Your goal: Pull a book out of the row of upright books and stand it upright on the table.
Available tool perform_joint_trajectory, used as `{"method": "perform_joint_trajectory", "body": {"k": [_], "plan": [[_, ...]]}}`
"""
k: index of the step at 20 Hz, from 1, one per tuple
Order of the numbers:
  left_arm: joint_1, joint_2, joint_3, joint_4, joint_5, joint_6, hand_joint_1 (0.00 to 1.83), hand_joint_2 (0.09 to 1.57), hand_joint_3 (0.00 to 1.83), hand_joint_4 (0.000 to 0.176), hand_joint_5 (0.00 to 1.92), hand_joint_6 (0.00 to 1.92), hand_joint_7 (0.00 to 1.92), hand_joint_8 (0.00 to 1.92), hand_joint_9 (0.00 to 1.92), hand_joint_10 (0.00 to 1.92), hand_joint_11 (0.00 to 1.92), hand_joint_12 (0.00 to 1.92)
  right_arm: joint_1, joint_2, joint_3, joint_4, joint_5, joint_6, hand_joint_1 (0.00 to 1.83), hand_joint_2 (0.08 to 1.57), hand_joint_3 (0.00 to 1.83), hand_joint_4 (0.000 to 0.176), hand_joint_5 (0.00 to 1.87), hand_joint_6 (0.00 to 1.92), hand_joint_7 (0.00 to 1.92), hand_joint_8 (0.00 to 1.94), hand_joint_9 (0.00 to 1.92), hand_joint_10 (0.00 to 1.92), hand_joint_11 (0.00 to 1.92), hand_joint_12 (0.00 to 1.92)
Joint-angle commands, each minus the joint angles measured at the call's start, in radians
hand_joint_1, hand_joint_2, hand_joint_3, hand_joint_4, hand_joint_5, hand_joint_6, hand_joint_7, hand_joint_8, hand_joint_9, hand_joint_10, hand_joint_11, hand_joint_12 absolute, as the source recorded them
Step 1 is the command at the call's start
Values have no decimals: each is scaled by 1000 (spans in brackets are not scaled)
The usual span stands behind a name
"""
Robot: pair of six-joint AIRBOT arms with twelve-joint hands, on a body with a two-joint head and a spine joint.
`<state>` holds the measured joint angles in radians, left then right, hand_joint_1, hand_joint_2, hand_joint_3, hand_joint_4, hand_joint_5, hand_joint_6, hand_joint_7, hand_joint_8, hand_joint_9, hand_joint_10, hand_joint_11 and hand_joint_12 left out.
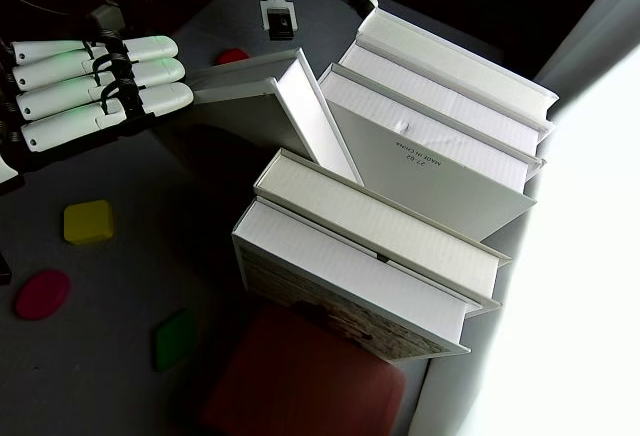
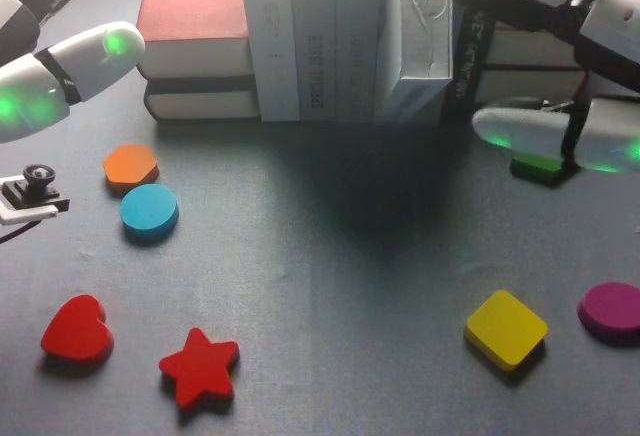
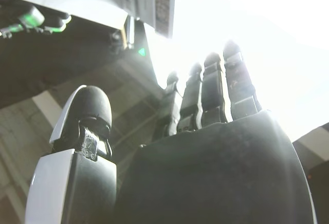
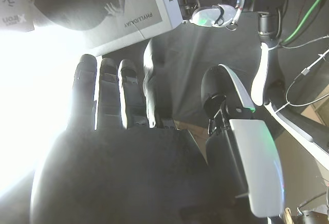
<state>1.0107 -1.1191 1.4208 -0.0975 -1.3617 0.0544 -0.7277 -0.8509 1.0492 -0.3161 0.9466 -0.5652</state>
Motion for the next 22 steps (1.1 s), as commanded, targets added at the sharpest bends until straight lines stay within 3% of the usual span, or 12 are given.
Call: {"method": "perform_joint_trajectory", "body": {"k": [1,2,3,4,9,11,12,13,14,15,20,22], "plan": [[-8,1,0,-29,-123,-7,230,1358,0,27,73,6,0,0,0,0,0,108,19,9,-1,35,129,4,777,1249,0,78,0,0,0,0,0,0,0,0],[-8,0,0,-29,-123,-7,243,1352,0,28,75,5,0,0,0,0,0,110,28,16,0,28,128,2,825,1231,0,94,0,0,0,0,0,0,0,0],[-8,0,0,-30,-123,-7,266,1349,0,6,82,3,0,0,0,0,0,148,34,23,4,23,125,2,959,1203,0,62,0,0,0,0,0,0,0,0],[-8,0,1,-30,-123,-7,241,1359,1,0,71,6,0,0,0,0,0,29,46,31,8,13,112,2,1054,1168,0,68,0,0,0,0,0,0,0,0],[-8,-1,3,-32,-124,-6,268,1358,0,2,74,3,0,0,0,0,0,0,187,30,29,-130,-47,36,1126,1094,0,81,0,0,0,0,0,0,0,0],[-6,0,2,-34,-126,-6,249,1362,1,0,59,0,0,0,0,0,0,0,251,18,38,-215,-120,65,1256,1077,0,69,0,0,0,0,0,0,0,0],[-5,0,2,-35,-126,-6,201,1356,0,15,52,0,0,0,0,0,0,0,294,8,44,-267,-167,82,1230,1124,0,99,0,0,0,0,0,0,0,0],[-5,-1,2,-36,-127,-6,199,1356,0,22,55,1,0,0,0,0,0,0,330,0,48,-318,-211,100,1226,1139,0,104,0,0,0,0,0,0,0,0],[-4,-1,2,-36,-127,-6,199,1356,0,22,55,1,0,0,0,0,0,0,348,-4,50,-344,-232,107,1226,1139,0,104,0,0,0,0,0,0,0,0],[-4,-1,2,-36,-127,-6,203,1360,2,28,56,2,0,0,0,0,0,0,368,-8,51,-372,-257,114,1266,1135,0,78,0,0,0,0,0,0,0,0],[0,-1,2,-39,-127,-7,218,1358,0,41,55,0,0,0,0,0,0,0,509,-45,51,-707,-437,255,1380,1162,0,94,0,0,0,0,0,0,0,0],[0,-1,2,-39,-127,-7,231,1354,0,46,61,2,0,0,0,0,0,0,559,-48,51,-890,-497,358,1413,1142,0,78,0,0,0,0,0,0,0,0]]}}
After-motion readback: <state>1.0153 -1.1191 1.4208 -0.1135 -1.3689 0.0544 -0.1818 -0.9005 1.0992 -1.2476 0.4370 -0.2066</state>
